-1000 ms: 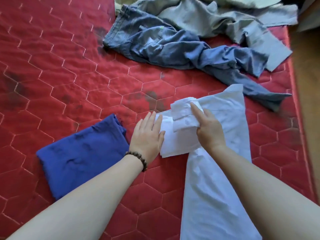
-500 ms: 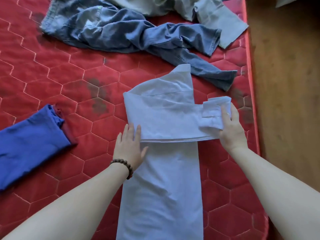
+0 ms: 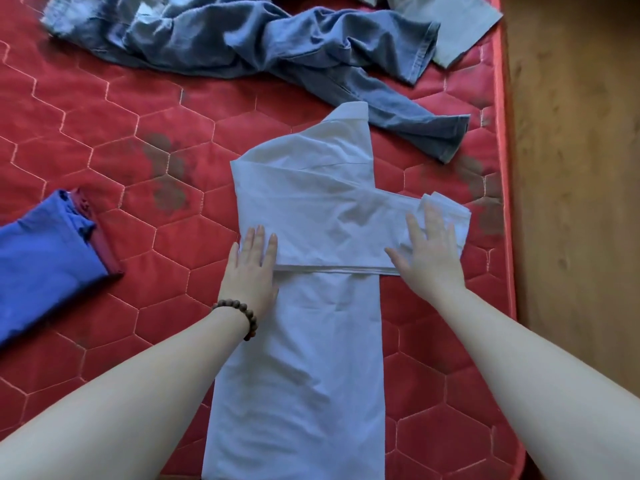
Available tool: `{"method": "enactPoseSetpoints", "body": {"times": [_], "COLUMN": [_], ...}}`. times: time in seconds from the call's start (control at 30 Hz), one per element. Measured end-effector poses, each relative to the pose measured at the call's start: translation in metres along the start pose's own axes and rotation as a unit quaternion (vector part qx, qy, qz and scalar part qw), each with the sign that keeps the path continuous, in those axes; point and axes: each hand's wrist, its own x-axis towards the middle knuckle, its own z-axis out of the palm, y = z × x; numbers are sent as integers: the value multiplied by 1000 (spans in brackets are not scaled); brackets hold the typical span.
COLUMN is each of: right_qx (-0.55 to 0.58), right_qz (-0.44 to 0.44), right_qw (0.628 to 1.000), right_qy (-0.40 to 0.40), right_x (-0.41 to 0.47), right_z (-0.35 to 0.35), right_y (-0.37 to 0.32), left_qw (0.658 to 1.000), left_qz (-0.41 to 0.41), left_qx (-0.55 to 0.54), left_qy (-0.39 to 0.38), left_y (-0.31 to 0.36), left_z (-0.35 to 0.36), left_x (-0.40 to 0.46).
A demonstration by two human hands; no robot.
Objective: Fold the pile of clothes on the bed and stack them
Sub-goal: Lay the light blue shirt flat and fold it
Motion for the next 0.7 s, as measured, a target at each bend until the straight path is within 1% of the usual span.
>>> {"method": "enactPoseSetpoints", "body": {"times": [0.13, 0.23, 0.3, 0.4, 0.43, 0.5, 0.57, 0.63, 0.7], "right_qx": [33, 39, 35, -4, -21, -42, -39, 13, 65], "right_qz": [-72, -84, -70, -28, -13, 13, 20, 22, 24], "right_qw": [997, 995, 997, 999, 999, 999, 999, 997, 995], "right_qy": [-18, -29, -24, 27, 32, 6, -31, -69, -78], "right_x": [50, 88, 106, 117, 118, 118, 118, 117, 114], "right_z": [11, 21, 26, 23, 20, 15, 9, 4, 0], "right_y": [-47, -71, -78, -82, -81, -74, -61, -47, -35], "left_qw": [999, 997, 995, 991, 991, 992, 993, 993, 993], "left_qz": [10, 16, 23, 31, 32, 33, 35, 39, 38], "left_qx": [0, -2, -9, -19, -18, -15, -11, -3, 4], "left_qy": [36, 71, 100, 130, 131, 120, 109, 114, 111], "left_y": [-12, -18, -19, -19, -19, -20, -22, -23, -21], "left_z": [11, 22, 30, 36, 35, 33, 31, 30, 29], "left_x": [14, 23, 26, 29, 29, 29, 28, 29, 30]}}
